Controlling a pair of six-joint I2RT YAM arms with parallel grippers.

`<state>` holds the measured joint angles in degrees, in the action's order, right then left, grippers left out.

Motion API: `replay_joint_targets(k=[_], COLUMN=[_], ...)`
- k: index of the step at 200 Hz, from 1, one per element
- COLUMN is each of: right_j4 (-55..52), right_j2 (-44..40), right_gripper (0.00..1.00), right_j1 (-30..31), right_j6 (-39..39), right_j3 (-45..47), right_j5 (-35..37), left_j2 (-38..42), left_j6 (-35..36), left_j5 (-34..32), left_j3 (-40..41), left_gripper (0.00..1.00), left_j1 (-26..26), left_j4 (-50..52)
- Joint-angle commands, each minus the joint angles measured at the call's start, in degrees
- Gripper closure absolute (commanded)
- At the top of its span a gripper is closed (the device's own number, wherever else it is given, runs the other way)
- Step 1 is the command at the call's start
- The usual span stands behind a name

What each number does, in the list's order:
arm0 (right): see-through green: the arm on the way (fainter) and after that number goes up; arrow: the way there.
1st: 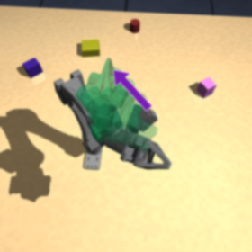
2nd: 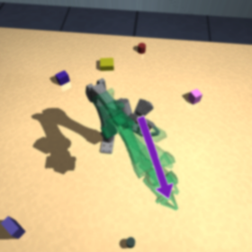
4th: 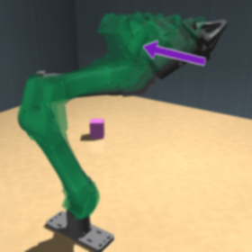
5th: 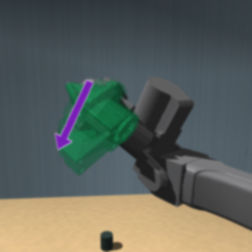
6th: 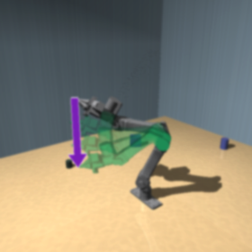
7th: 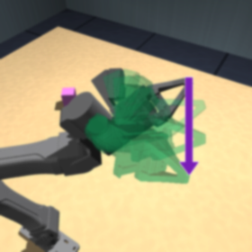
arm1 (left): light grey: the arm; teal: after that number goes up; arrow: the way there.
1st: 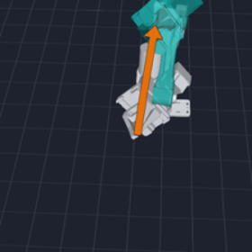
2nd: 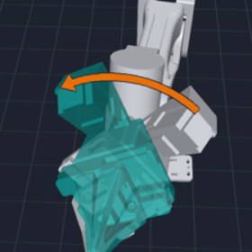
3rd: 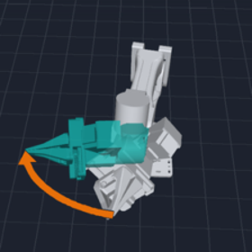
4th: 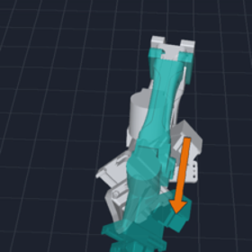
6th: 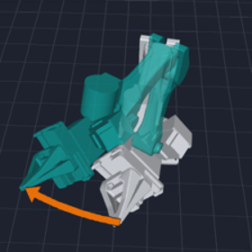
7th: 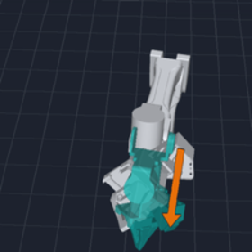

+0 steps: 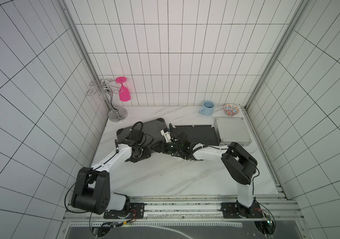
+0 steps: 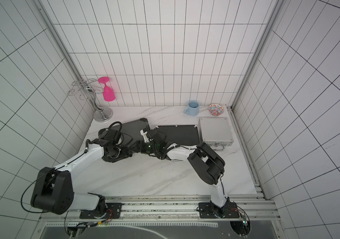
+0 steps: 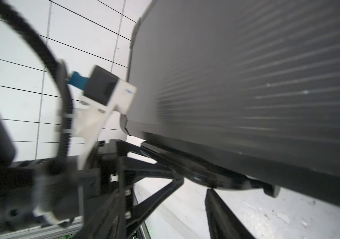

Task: Close the poker set cases
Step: Adjust the poker set case at the center of the board.

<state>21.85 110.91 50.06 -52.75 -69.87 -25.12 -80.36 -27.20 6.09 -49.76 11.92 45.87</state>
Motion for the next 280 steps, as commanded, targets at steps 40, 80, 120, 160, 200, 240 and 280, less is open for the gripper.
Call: replay_joint_targets(k=[40, 80, 120, 160, 200, 240, 280], right_j4=[-3.38, 3.81, 8.15, 13.16, 18.16, 19.99, 22.53], right_j2=[-9.40, -5.91, 1.09, 7.80, 9.85, 12.43, 14.58], right_gripper=[0.53, 0.92, 1.00, 1.00, 1.00, 1.00, 1.00], right_j1=[-1.91, -0.04, 2.94, 3.89, 5.75, 7.02, 7.58], right_j6=[7.12, 7.70, 8.88, 6.00, 6.14, 6.46, 6.77], right_j3=[4.22, 11.58, 7.27, 4.61, 4.44, 2.76, 2.21], right_j5=[3.70, -1.18, -2.17, 0.12, 4.07, 10.42, 14.46], left_j2=[-0.72, -1.05, -1.70, -3.09, -4.87, -4.70, -4.49], left_j6=[1.13, 0.78, 0.28, -0.59, -0.93, -1.03, -1.19], left_j5=[0.29, 0.04, 0.81, 1.49, 2.46, 2.44, 2.87], left_j3=[-1.40, -1.78, -2.90, -4.45, -5.78, -5.88, -6.47], left_gripper=[0.43, 0.44, 0.44, 0.44, 0.44, 0.44, 0.44], left_j1=[-3.56, -5.11, -6.58, -7.02, -7.06, -7.30, -8.16], left_j4=[-3.99, -4.54, -5.05, -5.06, -4.92, -4.96, -4.69])
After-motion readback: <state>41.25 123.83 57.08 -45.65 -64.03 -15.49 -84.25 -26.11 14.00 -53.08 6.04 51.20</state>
